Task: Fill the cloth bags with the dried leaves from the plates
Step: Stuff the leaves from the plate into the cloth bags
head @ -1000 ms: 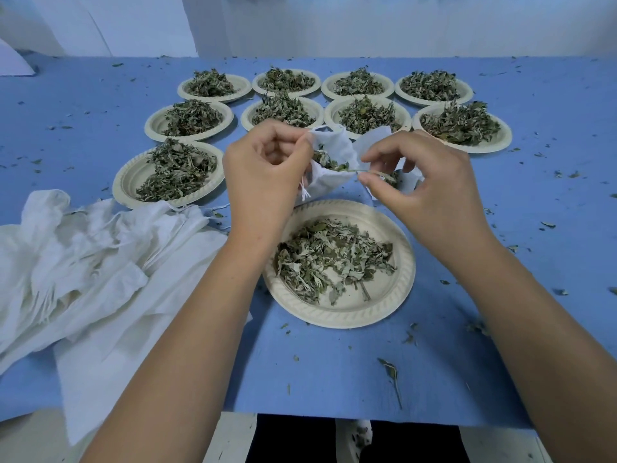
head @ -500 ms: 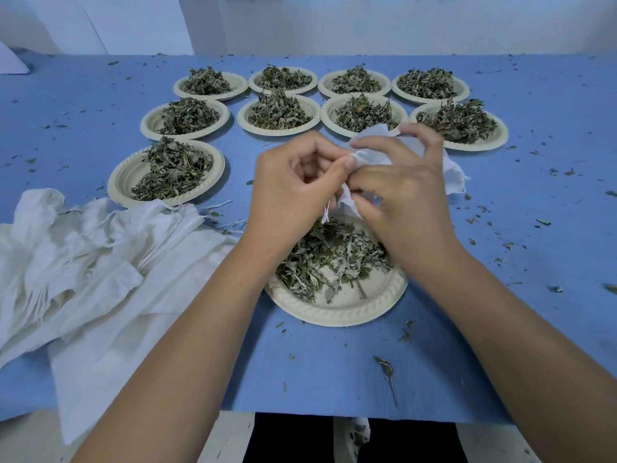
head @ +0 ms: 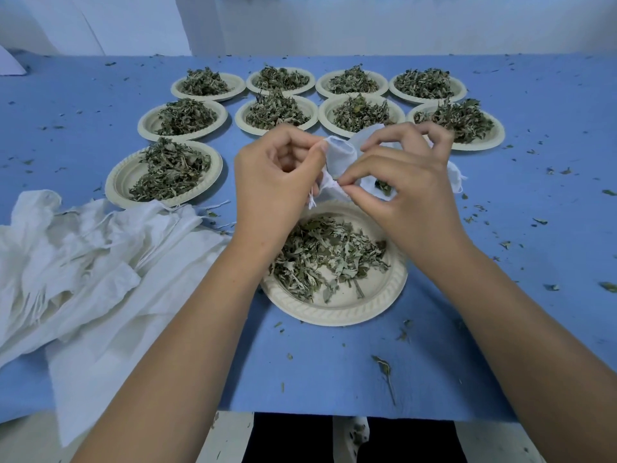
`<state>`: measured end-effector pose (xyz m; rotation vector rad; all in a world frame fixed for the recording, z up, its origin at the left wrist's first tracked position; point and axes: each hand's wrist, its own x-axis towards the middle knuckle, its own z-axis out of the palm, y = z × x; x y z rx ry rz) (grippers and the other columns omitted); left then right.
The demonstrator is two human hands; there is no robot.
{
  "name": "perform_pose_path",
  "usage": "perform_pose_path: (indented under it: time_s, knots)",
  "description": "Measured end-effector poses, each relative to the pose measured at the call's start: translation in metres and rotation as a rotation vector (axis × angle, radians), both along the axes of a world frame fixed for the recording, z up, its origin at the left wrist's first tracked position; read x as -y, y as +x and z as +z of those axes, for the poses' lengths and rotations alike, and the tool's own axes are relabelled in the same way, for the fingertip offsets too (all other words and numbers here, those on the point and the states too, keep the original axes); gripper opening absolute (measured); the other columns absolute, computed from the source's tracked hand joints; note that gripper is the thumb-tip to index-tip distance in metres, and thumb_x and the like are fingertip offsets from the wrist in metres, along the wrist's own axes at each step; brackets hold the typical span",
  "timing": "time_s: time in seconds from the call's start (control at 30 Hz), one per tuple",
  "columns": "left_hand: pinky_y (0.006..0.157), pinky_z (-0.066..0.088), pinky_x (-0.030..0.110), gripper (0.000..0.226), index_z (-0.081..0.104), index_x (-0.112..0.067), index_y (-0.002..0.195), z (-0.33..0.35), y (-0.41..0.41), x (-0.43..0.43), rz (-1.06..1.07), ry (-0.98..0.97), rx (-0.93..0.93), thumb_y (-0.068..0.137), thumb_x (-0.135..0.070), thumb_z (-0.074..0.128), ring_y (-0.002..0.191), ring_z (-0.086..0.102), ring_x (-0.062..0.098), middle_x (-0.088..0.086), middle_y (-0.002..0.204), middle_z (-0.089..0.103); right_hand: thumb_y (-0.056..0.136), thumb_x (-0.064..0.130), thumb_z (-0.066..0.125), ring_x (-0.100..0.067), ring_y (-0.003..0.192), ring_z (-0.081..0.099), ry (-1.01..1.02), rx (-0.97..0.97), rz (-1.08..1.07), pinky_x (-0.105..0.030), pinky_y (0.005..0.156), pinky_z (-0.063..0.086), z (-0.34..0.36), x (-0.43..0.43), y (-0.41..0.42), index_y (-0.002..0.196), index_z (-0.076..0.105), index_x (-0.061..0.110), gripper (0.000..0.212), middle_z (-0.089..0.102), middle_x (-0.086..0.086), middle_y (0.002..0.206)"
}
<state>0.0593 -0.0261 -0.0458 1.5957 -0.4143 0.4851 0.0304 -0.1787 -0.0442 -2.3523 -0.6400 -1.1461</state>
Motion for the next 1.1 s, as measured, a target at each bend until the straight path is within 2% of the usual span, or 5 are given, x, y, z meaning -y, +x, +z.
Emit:
perform_pose_path:
  time_s: [0.3,0.57,0.73,0.9,1.1]
  knots:
    - [0.050,0.045,0.020,0.010,0.067,-0.008,0.080,-0.0028,0.0010,0.0010,-0.031,0.052,0.026,0.089,-0.008,0.067,0.045,0.055,0.007,-0.002,0.055,0.062,0.077,0.023,0.076,-0.008,0.100,0.051,0.138,-0.089,0.015,-0.035,0.097,0.020,0.0034,-0.0043,-0.0050,0.086,0.072,0.014,0.013,0.051,0.025,0.080]
    - [0.053,0.046,0.022,0.008,0.068,-0.008,0.081,-0.0045,0.0002,0.0025,-0.050,0.131,0.031,0.089,-0.006,0.067,0.050,0.056,0.011,0.007,0.062,0.065,0.075,0.023,0.077,0.016,0.100,0.041,0.271,-0.240,0.040,-0.032,0.098,0.020,-0.0035,-0.0047,-0.0039,0.079,0.075,0.016,0.008,0.060,0.007,0.094]
    - [0.054,0.049,0.027,0.008,0.069,-0.010,0.081,-0.0069,0.0012,0.0022,-0.022,0.226,0.097,0.088,-0.007,0.067,0.057,0.060,0.024,0.008,0.065,0.065,0.074,0.022,0.079,-0.013,0.113,0.044,0.299,-0.330,-0.012,-0.025,0.101,0.019,-0.0012,-0.0065,-0.0038,0.078,0.074,0.022,0.007,0.065,0.002,0.106]
    - [0.055,0.049,0.028,0.010,0.068,-0.014,0.083,-0.0062,0.0012,0.0019,-0.049,0.288,0.136,0.087,-0.004,0.066,0.060,0.062,0.023,0.005,0.067,0.066,0.076,0.022,0.077,0.020,0.103,0.036,0.289,-0.318,-0.028,-0.029,0.101,0.022,-0.0038,-0.0058,-0.0037,0.080,0.073,0.020,0.005,0.063,0.004,0.098]
    - [0.055,0.051,0.033,0.010,0.069,-0.011,0.086,-0.0082,-0.0001,0.0040,-0.041,0.308,0.215,0.086,-0.001,0.067,0.058,0.060,0.020,0.006,0.067,0.065,0.078,0.024,0.074,-0.004,0.101,0.047,0.347,-0.337,-0.045,-0.029,0.098,0.024,-0.0049,-0.0061,-0.0029,0.073,0.067,0.030,0.011,0.058,0.013,0.086]
